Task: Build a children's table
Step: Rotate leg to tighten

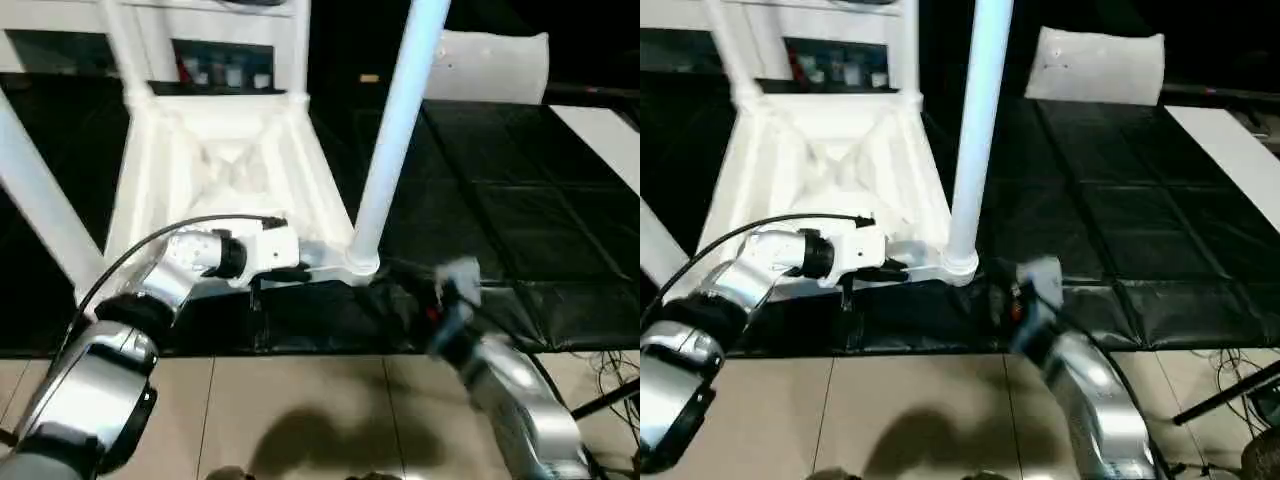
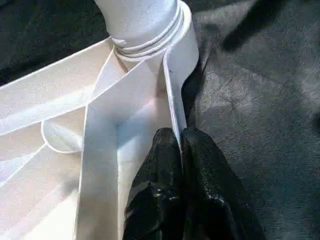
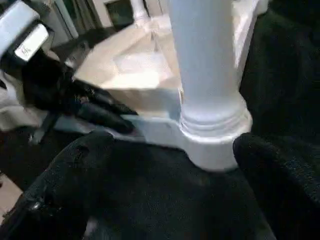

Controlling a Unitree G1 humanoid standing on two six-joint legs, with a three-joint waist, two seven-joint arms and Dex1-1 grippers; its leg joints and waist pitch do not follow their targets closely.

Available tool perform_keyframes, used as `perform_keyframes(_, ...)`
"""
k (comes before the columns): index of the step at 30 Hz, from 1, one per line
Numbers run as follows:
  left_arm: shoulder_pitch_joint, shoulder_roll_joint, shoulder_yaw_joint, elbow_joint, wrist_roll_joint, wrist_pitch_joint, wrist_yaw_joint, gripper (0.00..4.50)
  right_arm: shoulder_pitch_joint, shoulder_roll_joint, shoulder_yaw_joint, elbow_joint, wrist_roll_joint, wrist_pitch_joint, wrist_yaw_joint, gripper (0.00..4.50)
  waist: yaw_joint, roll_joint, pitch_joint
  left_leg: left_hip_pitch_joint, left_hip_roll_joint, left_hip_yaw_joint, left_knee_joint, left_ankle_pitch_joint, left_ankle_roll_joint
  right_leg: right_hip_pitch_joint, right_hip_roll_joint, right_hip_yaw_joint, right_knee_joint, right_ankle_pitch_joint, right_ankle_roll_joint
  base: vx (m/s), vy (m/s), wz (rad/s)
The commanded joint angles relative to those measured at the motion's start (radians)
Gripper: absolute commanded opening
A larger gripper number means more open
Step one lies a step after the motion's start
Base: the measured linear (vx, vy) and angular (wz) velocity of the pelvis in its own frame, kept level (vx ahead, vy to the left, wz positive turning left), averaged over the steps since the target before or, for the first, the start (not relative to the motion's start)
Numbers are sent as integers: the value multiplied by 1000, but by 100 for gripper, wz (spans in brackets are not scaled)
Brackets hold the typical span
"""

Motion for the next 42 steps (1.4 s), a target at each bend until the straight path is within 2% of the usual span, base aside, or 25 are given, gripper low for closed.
perform_keyframes(1, -25, -16, 25, 10, 9, -28, 66, 0, 7, -9, -20, -52, 3, 9, -32, 446, -5, 18, -59, 12, 65, -14, -81, -155, 38, 58, -83, 59, -68, -74, -220, 0, 0, 0)
perform_keyframes(3, -22, -22, 53, 10, -18, -35, 80, 44, 10, -9, -25, -60, 5, 10, -37, 450, -5, 14, -58, 13, 64, -14, -82, -178, 28, 57, -84, 60, -74, -133, -209, 0, 0, 0)
perform_keyframes(4, 18, -48, 147, -32, -152, -16, 28, 44, 24, -14, -30, -92, 9, 24, -40, 450, -5, 12, -57, 10, 64, -14, -82, -169, 25, 58, -84, 60, -73, -147, -205, 0, 0, 0)
perform_keyframes(5, 23, -52, 161, -32, -174, -19, 20, 44, 27, -16, -30, -98, 11, 28, -41, 450, -5, 10, -58, 8, 63, -13, -80, -163, 29, 59, -83, 61, -72, -138, -209, 0, 0, 0)
perform_keyframes(8, 117, -79, 261, -164, -327, 63, 34, 78, 35, -19, -34, -140, 5, 30, -74, 450, -4, 6, -63, 9, 69, -11, -77, -103, 51, 58, -84, 59, -51, 1, -264, 0, 0, 0)
perform_keyframes(13, 265, -136, 364, -402, -405, 309, 278, 111, 28, -10, -44, -160, -65, 36, -187, 450, -17, -3, -53, 3, 67, -8, -77, -155, 48, 55, -81, 56, -66, -161, -237, 0, 0, 0)
perform_keyframes(15, 411, -177, 406, -631, -419, 448, 417, 121, 36, -5, -52, -191, -54, 116, -223, 450, -20, -10, -54, -1, 69, -10, -77, -159, 43, 58, -83, 57, -71, -233, -211, 0, 0, 0)
perform_keyframes(17, 476, -193, 413, -721, -406, 451, 451, 121, 49, -6, -45, -212, -63, 105, -224, 450, -23, -4, -53, 0, 68, -8, -76, -160, 53, 49, -75, 59, -80, -251, -183, 0, 0, 0)
perform_keyframes(20, 571, -225, 432, -847, -373, 478, 519, 121, 73, -2, -33, -233, -88, 91, -244, 450, -23, -13, -46, 0, 72, -9, -83, -182, 44, 43, -72, 59, -87, -264, -153, 0, 0, 0)
perform_keyframes(21, 660, -253, 443, -973, -358, 504, 572, 121, 94, 4, -27, -239, -103, 81, -267, 450, -25, -35, -47, 2, 71, -7, -82, -201, 40, 42, -68, 57, -89, -289, -136, 0, 0, 0)
perform_keyframes(23, 700, -260, 440, -1035, -359, 524, 591, 121, 101, 8, -28, -237, -106, 77, -282, 450, -21, -23, -40, 16, 77, -13, -89, -310, 17, 40, -73, 56, -96, -414, -112, 0, 0, 0)
perform_keyframes(25, 752, -258, 424, -1142, -353, 617, 652, 121, 102, 19, -33, -238, -105, 84, -314, 450, -31, -29, -27, 48, 66, -18, -90, -536, -8, 36, -55, 35, -120, -658, -61, 0, 0, 0)
perform_keyframes(26, 764, -258, 420, -1161, -349, 636, 665, 121, 100, 25, -38, -237, -102, 87, -323, 450, -35, -34, -21, 58, 61, -16, -85, -578, -9, 32, -50, 27, -131, -721, -48, 0, 0, 0)
perform_keyframes(27, 777, -258, 415, -1176, -345, 652, 679, 121, 95, 31, -45, -234, -97, 92, -333, 450, -40, -34, -13, 79, 55, -16, -76, -621, -5, 26, -46, 13, -152, -805, -24, 0, 0, 0)
perform_keyframes(28, 792, -262, 408, -1193, -338, 666, 689, 121, 86, 35, -52, -227, -96, 97, -342, 450, -56, -31, -4, 112, 53, -22, -65, -694, -12, 19, -35, -24, -176, -856, 8, 0, 0, 0)
perform_keyframes(29, 794, -265, 407, -1199, -335, 673, 692, 121, 84, 35, -53, -226, -97, 99, -343, 450, -61, -25, -4, 117, 59, -27, -70, -721, -15, 31, -35, -36, -176, -824, 8, 0, 0, 0)
perform_keyframes(31, 796, -272, 408, -1212, -325, 691, 700, 121, 77, 31, -51, -220, -103, 93, -341, 450, -84, -7, -3, 97, 100, -44, -132, -817, -28, 92, -37, -42, -101, -553, -32, 69, 28, -12)
perform_keyframes(32, 795, -274, 407, -1219, -321, 701, 705, 121, 75, 30, -51, -217, -103, 90, -342, 450, -92, -5, 0, 101, 97, -40, -139, -823, -31, 89, -45, -33, -104, -516, -60, 81, 30, -12)
perform_keyframes(33, 795, -274, 407, -1219, -321, 701, 705, 121, 75, 30, -51, -217, -103, 90, -342, 450, -97, -12, 0, 108, 83, -29, -123, -808, -34, 80, -52, -28, -122, -559, -69, 80, -2, -8)
perform_keyframes(34, 794, -271, 399, -1236, -322, 726, 715, 121, 71, 28, -50, -213, -101, 86, -346, 450, -91, -23, -12, 93, 53, -12, -91, -679, -23, 97, -76, -3, -152, -668, -77, 87, -11, -7)
perform_keyframes(35, 793, -268, 394, -1246, -325, 742, 721, 121, 69, 27, -50, -214, -98, 85, -348, 450, -72, -26, -25, 49, 40, -1, -75, -464, 11, 146, -98, 32, -166, -723, -72, 87, -11, -7)
perform_keyframes(37, 794, -266, 390, -1257, -327, 758, 728, 121, 69, 25, -49, -218, -97, 86, -350, 450, -59, -31, -40, 36, 37, 6, -70, -269, 45, 162, -80, 41, -153, -626, -96, 116, 4, -1)
perform_keyframes(40, 800, -266, 387, -1274, -328, 773, 733, 121, 70, 18, -50, -222, -91, 85, -341, 450, -67, -18, -58, 104, 52, -4, -89, -109, 117, 128, -26, 14, -75, -175, -225, 171, 1, 7)
perform_keyframes(41, 801, -266, 386, -1276, -328, 775, 733, 121, 70, 16, -49, -222, -90, 86, -337, 450, -73, -16, -65, 112, 49, -15, -83, -30, 152, 127, -18, 9, -55, -75, -234, 226, -4, 8)
perform_keyframes(42, 804, -266, 387, -1281, -329, 779, 734, 121, 70, 12, -49, -223, -89, 91, -335, 450, -77, -19, -70, 132, 40, -24, -69, 89, 242, 117, -10, 5, -35, 49, -238, 239, -1, 5)
